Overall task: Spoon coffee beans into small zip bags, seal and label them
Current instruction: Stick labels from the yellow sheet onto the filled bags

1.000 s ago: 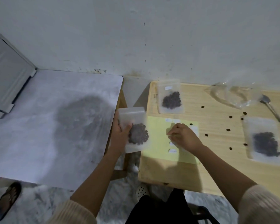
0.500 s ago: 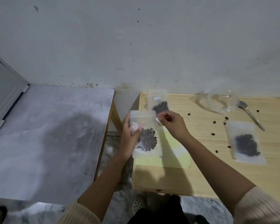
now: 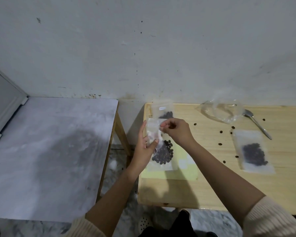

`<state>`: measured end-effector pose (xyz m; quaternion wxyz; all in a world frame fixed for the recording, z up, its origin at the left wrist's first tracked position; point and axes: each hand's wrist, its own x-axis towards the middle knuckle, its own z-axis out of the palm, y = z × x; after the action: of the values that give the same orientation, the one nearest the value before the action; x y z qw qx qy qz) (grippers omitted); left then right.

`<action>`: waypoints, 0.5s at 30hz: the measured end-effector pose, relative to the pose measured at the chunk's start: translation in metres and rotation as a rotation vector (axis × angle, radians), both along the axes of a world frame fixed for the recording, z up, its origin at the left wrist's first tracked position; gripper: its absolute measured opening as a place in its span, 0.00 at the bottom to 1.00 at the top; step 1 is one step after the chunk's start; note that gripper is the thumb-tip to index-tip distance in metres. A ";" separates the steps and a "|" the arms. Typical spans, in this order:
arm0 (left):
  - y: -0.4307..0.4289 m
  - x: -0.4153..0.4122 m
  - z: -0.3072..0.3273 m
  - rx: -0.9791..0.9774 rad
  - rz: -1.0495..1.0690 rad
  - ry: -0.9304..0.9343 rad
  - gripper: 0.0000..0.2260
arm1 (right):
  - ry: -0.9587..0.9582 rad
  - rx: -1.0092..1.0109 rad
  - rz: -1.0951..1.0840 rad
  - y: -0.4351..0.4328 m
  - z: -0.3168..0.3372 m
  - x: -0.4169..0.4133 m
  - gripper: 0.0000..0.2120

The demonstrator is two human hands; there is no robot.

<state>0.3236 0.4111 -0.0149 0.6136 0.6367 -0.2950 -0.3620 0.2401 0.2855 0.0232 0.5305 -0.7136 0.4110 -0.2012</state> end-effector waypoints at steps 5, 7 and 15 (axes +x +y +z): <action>0.002 -0.004 0.008 0.020 -0.006 -0.007 0.33 | 0.046 -0.033 -0.032 0.004 0.001 0.000 0.03; 0.003 -0.005 0.010 0.033 -0.019 -0.017 0.33 | 0.049 -0.050 -0.043 0.006 0.001 -0.001 0.03; 0.004 -0.006 0.013 0.022 -0.023 -0.030 0.34 | 0.080 -0.074 -0.064 0.008 0.003 0.003 0.05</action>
<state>0.3173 0.4147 -0.0016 0.5978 0.6453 -0.3075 -0.3628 0.2427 0.2937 0.0261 0.4803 -0.7266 0.4468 -0.2043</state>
